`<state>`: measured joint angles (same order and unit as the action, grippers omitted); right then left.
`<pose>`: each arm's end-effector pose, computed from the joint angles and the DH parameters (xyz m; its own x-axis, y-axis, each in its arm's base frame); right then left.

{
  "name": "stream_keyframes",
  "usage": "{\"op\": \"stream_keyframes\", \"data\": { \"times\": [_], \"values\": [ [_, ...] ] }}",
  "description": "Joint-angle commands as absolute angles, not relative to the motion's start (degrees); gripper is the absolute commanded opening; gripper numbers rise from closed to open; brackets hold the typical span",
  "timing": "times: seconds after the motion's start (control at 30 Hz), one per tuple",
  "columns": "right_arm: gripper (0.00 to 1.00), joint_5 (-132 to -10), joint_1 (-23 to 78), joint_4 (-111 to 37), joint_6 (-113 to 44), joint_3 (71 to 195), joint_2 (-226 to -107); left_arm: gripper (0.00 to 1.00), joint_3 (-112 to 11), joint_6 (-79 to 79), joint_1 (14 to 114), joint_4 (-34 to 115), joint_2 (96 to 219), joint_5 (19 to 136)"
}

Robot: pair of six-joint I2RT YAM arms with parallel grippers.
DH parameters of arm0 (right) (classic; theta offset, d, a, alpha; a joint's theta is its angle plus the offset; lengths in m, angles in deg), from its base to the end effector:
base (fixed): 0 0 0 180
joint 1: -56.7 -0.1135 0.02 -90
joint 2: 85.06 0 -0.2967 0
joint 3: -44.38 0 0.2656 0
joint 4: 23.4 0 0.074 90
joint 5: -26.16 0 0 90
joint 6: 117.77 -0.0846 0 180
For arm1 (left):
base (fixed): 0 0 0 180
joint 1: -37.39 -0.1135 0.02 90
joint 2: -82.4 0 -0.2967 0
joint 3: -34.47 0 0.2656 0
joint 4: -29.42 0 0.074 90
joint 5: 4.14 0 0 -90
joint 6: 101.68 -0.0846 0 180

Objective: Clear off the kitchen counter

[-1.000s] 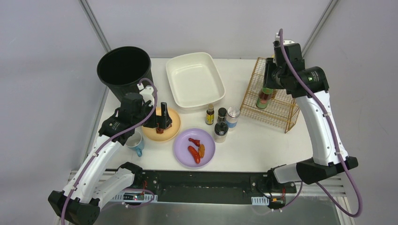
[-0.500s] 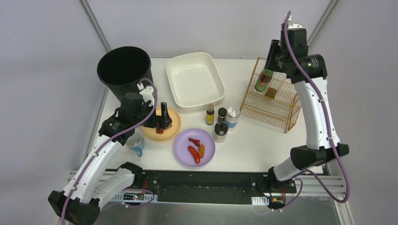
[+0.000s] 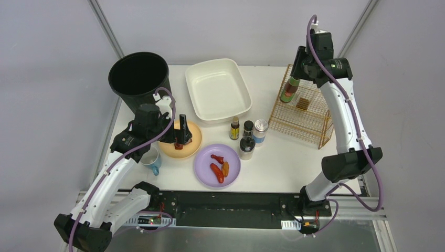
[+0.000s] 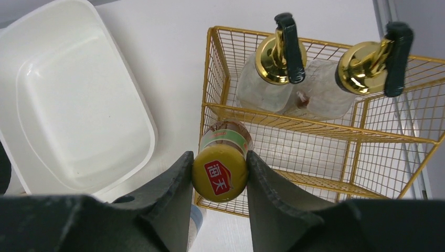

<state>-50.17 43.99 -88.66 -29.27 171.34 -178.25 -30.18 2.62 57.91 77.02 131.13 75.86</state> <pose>0.3853 0.0664 0.4758 -0.5098 -0.0889 -0.8557 -0.0039 0.9949 -0.1011 0.1949 -0.0886 0.3267 -0.5961 -0.0366 -0.8021 0.3471 0.8890 -0.2986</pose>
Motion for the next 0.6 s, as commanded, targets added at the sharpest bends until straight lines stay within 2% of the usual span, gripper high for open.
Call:
{"op": "stream_keyframes", "data": {
  "times": [0.0,0.57],
  "values": [
    [0.00,-50.94,44.28,-79.83,-31.44,169.19,-177.41,1.00,-30.57,1.94,57.35,75.70,130.58,75.75],
    [0.00,-52.27,44.39,-77.35,-32.69,160.53,-181.18,0.99,-30.56,1.95,57.32,75.74,130.50,75.67]
  ]
}}
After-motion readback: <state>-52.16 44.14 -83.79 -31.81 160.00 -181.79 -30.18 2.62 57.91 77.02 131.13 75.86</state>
